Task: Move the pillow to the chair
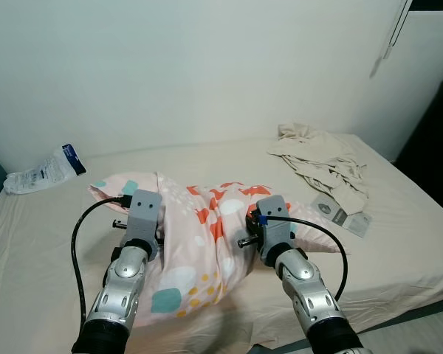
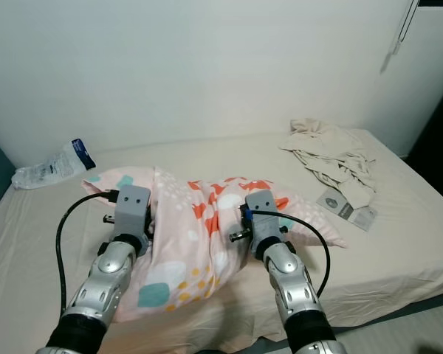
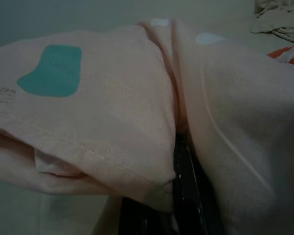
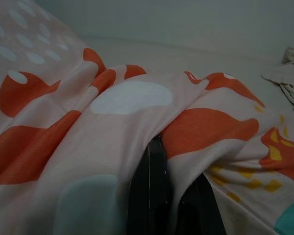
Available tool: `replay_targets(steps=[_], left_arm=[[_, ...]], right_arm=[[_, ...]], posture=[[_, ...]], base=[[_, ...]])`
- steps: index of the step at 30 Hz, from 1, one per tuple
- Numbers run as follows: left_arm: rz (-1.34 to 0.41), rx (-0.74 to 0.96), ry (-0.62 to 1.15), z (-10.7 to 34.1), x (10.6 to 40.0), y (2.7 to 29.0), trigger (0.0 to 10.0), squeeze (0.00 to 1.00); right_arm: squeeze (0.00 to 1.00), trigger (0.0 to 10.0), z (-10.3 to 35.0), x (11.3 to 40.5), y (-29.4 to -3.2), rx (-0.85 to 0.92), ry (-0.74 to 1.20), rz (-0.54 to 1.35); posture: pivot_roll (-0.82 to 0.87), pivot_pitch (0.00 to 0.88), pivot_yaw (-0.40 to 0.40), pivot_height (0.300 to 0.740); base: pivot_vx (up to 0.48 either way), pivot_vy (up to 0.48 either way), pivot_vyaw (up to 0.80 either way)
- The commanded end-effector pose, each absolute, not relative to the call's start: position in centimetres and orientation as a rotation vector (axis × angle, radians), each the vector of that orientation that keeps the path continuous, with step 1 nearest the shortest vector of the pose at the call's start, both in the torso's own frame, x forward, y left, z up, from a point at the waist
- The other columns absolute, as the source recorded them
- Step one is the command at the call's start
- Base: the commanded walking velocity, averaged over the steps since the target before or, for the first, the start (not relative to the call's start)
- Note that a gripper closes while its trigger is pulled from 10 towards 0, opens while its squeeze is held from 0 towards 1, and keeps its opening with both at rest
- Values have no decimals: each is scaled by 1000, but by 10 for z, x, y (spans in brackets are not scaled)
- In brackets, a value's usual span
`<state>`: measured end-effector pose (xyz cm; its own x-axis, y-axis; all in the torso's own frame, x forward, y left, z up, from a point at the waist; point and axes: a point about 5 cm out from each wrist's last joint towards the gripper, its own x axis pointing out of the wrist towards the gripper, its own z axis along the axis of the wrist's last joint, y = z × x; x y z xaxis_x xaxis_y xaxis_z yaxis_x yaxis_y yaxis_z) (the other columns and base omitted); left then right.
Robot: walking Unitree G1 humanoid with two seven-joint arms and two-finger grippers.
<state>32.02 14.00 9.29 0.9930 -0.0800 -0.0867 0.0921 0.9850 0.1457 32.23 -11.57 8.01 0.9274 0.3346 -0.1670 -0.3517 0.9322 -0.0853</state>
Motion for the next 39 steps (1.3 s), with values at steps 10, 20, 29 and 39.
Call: replay_targets(steps=[10,20,29,39], left_arm=[[-148,155,42,100,323,123,10000,0],[-147,154,44,100,324,124,10000,0],[-149,156,46,100,325,124,10000,0],[-153,157,44,101,326,122,10000,0]], right_arm=[[0,10000,97,324,-99,-105,58,415],[0,10000,99,325,-99,-103,56,417],[0,10000,99,325,-99,-100,55,418],[0,10000,99,326,-100,-98,56,415]], posture=[[-33,56,-29,740],[-32,56,-29,740],[-33,56,-27,740],[-35,55,-28,740]], base=[[0,0,0],[0,0,0],[0,0,0],[0,0,0]])
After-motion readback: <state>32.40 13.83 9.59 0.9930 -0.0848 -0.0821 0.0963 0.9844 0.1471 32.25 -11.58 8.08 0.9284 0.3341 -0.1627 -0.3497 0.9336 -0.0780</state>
